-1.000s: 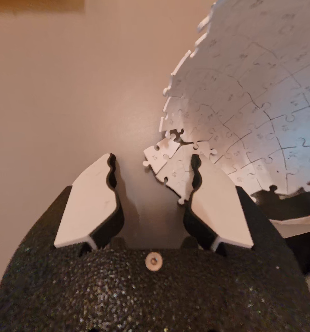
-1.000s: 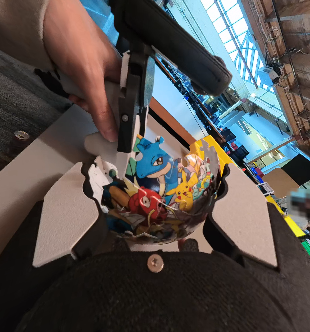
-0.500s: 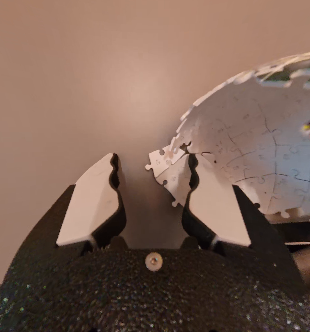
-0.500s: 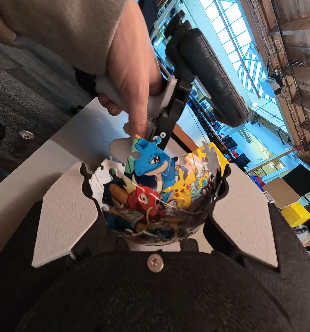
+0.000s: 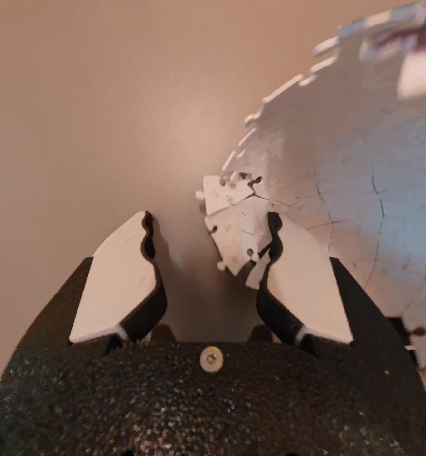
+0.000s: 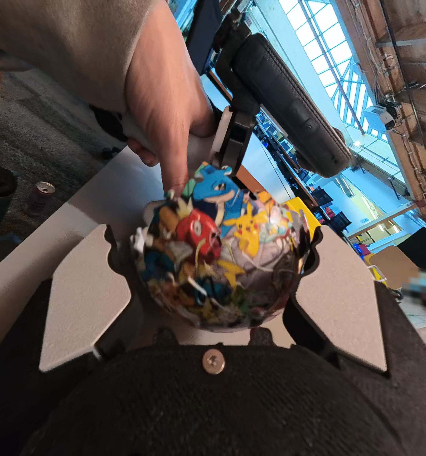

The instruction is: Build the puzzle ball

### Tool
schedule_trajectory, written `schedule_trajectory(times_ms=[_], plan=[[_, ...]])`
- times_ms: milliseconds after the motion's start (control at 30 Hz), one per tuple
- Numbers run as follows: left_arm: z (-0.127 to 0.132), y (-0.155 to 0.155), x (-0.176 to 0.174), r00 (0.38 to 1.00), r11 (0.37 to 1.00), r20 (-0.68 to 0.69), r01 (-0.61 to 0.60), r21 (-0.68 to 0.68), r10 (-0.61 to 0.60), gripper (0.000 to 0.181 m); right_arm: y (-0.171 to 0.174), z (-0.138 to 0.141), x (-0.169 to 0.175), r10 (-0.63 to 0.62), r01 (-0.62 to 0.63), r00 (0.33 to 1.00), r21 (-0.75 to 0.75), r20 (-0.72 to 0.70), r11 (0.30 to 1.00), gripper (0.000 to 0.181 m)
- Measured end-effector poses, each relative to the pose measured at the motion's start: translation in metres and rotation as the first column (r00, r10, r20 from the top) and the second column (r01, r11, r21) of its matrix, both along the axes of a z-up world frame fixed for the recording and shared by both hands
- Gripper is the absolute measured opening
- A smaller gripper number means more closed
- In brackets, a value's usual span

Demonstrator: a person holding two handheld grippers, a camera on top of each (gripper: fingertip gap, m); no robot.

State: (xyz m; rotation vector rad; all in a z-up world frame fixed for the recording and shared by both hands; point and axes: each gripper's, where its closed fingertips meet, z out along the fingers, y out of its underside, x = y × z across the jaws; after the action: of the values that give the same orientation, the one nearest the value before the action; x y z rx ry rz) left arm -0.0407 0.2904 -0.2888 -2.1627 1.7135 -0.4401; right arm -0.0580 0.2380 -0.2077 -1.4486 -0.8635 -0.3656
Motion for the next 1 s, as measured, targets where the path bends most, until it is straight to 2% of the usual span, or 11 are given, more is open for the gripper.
schedule_trajectory(times_ms=[267, 400, 533, 567, 667, 833, 1000], plan=[[0.0, 0.0, 0.001, 1.0, 1.0, -0.01, -0.014, -0.001, 0.014, 0.09, -0.011, -0.001, 0.004, 0.083, -0.085, 0.996, -0.04, -0.036, 0.996, 0.145], [0.0, 0.0, 0.001, 1.0, 1.0, -0.012, -0.002, -0.001, 0.002, 0.091, -0.025, 0.007, 0.011, 0.136, -0.146, 0.977, -0.057, -0.163, 0.988, 0.137], [0.0, 0.0, 0.001, 1.0, 1.0, -0.024, 0.007, -0.003, -0.007, 0.091, -0.029, 0.02, 0.035, 0.039, -0.043, 0.968, -0.009, -0.248, 0.999, 0.135], [0.0, 0.0, 0.001, 1.0, 1.0, -0.028, 0.006, -0.005, -0.006, 0.091, -0.027, 0.02, 0.044, -0.019, 0.018, 0.969, -0.006, -0.248, 1.0, 0.134], [0.0, 0.0, 0.001, 0.999, 1.0, -0.033, 0.006, -0.005, -0.006, 0.091, -0.022, 0.01, 0.045, -0.063, 0.054, 0.975, -0.051, -0.212, 0.997, 0.135], [0.0, 0.001, 0.002, 0.999, 1.0, -0.042, 0.012, -0.007, -0.012, 0.092, -0.014, -0.01, 0.033, -0.047, 0.041, 0.997, -0.104, -0.054, 0.994, 0.133], [-0.001, 0.001, 0.002, 0.998, 0.999, -0.041, 0.038, -0.008, -0.038, 0.094, -0.011, -0.011, 0.029, -0.045, 0.042, 0.999, -0.098, -0.031, 0.994, 0.127]])
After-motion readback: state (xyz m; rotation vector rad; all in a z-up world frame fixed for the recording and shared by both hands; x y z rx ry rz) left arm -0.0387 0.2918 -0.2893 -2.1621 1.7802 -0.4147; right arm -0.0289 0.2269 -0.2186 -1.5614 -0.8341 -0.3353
